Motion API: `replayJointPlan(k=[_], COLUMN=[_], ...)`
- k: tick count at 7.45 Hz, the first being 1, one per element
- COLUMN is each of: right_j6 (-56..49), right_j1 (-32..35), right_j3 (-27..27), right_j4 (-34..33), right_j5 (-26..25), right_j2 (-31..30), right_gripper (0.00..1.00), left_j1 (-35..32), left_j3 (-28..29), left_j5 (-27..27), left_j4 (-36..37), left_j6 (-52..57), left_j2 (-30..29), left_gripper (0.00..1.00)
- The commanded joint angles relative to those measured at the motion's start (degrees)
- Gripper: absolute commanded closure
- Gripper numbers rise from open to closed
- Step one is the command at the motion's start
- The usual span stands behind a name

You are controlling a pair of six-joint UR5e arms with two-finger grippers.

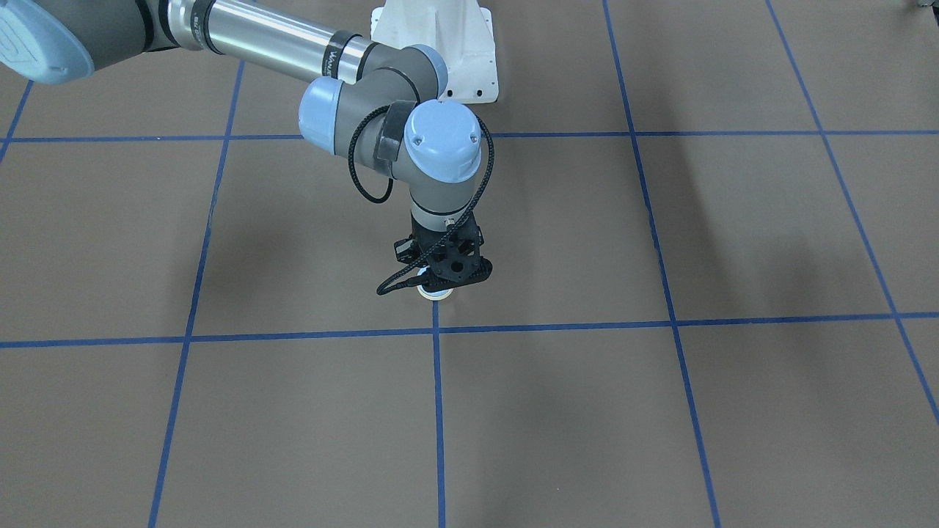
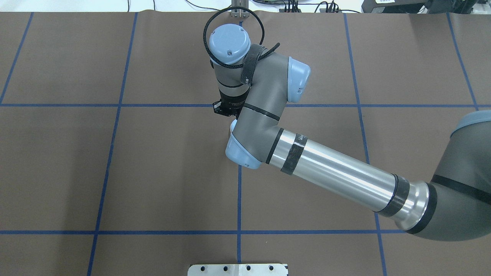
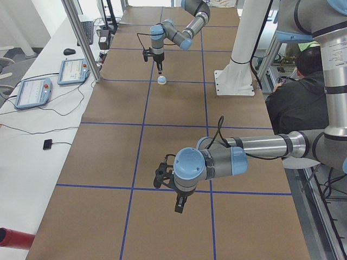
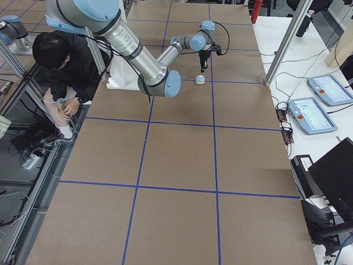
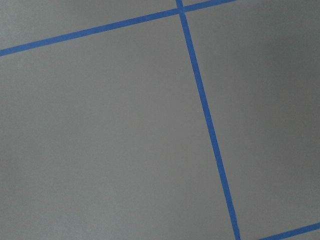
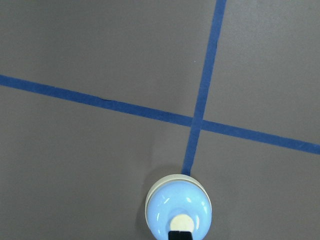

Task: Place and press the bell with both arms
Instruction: 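Press down on the bell's button with the right gripper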

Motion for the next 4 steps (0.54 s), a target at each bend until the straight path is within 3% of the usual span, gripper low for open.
replayJointPlan(k=[1, 4], right_j6=[0.1, 0.1], right_j1=[0.0, -0.4], right_j3=[-1.8, -1.9], right_j4=[2.5, 2.5], right_j5=[0.1, 0.1], right_j2=[-0.3, -0.7], right_gripper=[1.00, 1.00], left_j1=[0.0, 0.0], left_j3=[0.0, 0.0], left_j5=[0.0, 0.1], left_j4=[0.0, 0.0], left_j6=[0.0, 0.1], left_j2=[0.0, 0.0], left_gripper=[0.00, 0.00])
